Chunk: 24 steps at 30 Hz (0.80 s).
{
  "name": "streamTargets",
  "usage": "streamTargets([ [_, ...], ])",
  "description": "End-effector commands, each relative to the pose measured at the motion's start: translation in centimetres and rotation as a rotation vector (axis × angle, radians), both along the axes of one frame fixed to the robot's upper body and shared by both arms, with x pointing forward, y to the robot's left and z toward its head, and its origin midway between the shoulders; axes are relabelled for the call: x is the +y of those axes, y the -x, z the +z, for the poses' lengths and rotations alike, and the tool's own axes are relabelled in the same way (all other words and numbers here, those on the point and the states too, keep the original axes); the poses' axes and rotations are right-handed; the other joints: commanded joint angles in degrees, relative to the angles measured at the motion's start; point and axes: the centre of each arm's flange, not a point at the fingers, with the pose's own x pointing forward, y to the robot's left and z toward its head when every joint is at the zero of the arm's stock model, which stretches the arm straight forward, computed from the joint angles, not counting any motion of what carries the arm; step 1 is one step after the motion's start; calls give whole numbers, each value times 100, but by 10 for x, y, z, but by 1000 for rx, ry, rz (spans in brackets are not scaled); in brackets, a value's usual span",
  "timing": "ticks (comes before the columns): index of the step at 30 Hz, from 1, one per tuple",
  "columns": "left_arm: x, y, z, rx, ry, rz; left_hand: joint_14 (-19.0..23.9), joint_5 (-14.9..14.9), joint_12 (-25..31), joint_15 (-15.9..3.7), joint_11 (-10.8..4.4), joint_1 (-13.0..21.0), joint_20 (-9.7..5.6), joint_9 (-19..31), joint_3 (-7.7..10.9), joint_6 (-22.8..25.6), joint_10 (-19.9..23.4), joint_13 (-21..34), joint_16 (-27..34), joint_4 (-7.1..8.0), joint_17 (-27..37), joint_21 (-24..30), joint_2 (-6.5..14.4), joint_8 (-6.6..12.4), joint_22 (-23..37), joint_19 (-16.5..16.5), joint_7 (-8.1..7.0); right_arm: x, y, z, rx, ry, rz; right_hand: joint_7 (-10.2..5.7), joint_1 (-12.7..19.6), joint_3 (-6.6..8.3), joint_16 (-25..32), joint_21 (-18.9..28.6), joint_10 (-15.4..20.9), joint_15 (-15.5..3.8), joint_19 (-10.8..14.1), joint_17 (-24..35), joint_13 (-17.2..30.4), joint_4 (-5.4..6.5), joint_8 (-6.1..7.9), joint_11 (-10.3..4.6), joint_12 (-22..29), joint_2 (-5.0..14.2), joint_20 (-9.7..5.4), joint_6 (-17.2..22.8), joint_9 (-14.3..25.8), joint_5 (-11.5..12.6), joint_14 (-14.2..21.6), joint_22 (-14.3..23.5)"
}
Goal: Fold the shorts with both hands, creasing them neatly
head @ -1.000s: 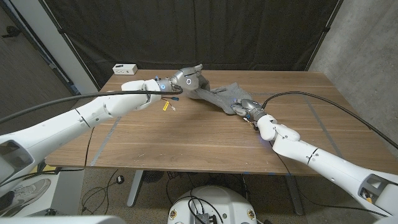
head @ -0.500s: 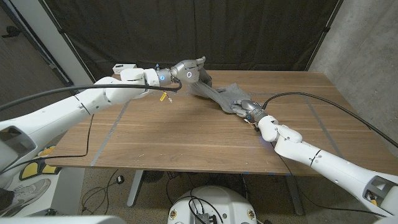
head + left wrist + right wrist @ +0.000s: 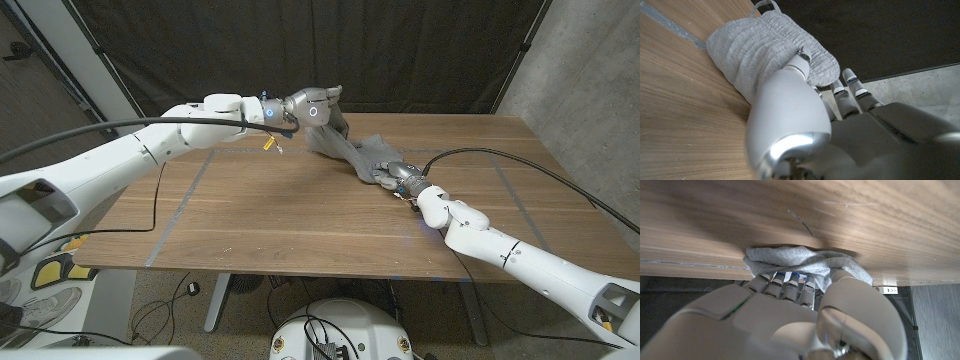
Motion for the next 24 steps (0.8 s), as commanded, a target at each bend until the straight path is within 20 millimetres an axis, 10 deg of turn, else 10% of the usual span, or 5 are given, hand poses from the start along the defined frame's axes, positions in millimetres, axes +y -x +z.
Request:
streamTargets([
  [1,-29,-15,2,57,-67,-55,68,-4,45,-1044,-4,59,-14,-8,-37,45,58,23,21,4,13,59,-19,14,2,26,-7,-1,-3,-6,17,33,24,-34,-13,24,-39,27,4,-371,73,17,3,-19,-12,-29,-19,-33,88,-6,3,-30,-10,15],
  [24,-83,-54,8,53,-184,-111,94,-8,-10,-1050,0,86,3,-64,-84,-1,57,14,17,-2,9,74,-11,-4,-15,-6,-5,3,-12,-15,51,65,69,-54,-29,65,-40,22,-12,-375,56,17,2,-44,-22,-44,-21,-30,85,-32,4,-44,-25,15],
])
